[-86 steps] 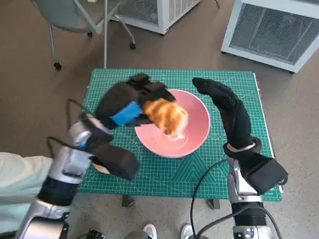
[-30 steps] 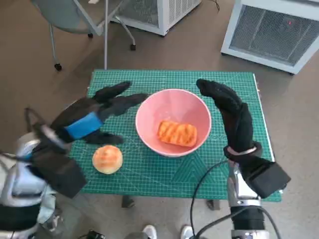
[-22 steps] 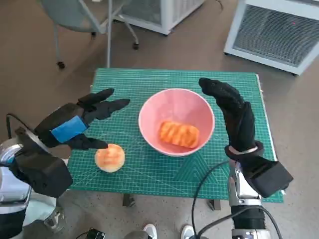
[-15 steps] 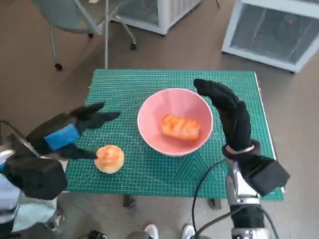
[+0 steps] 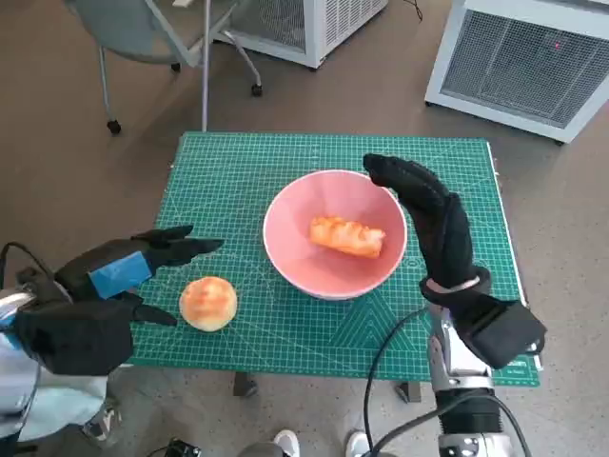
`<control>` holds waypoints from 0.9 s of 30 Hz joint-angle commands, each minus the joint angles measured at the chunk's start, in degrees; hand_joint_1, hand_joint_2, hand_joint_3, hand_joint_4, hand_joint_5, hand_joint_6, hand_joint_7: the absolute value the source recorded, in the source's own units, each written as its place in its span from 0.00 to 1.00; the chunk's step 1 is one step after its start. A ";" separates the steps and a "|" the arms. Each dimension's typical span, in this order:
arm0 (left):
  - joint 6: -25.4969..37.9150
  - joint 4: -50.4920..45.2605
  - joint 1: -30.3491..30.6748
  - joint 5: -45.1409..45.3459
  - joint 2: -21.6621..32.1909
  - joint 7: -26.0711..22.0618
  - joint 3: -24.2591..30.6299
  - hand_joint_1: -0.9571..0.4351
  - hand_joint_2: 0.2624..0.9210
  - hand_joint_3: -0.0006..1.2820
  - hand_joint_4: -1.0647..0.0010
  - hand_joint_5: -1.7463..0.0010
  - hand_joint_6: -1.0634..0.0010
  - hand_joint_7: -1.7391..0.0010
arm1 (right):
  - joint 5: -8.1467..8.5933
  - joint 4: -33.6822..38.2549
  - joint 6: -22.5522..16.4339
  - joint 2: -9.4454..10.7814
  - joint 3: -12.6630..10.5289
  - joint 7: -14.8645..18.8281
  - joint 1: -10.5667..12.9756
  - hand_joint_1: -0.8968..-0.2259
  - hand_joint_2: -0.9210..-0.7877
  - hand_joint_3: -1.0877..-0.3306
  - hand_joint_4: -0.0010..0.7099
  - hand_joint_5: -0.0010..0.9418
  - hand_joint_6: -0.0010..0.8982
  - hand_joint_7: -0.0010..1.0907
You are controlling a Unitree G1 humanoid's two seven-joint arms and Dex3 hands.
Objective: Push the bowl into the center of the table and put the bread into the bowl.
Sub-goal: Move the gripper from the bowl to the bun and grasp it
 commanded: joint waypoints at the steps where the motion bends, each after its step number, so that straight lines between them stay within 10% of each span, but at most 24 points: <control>1: 1.10 1.11 0.34 1.45 -0.45 0.18 -2.27 0.56 0.73 0.00 0.87 1.00 0.68 1.00 | 1.00 1.23 0.03 -0.01 -0.28 0.95 0.19 0.24 0.00 0.41 0.23 0.00 0.00 0.45; 27: -3.40 16.15 -4.01 15.97 -7.99 11.91 -15.43 0.64 0.83 0.02 0.61 0.97 0.56 0.98 | 0.12 1.40 -0.92 -0.68 -0.50 0.74 0.19 0.28 0.00 0.39 0.23 0.00 0.00 0.45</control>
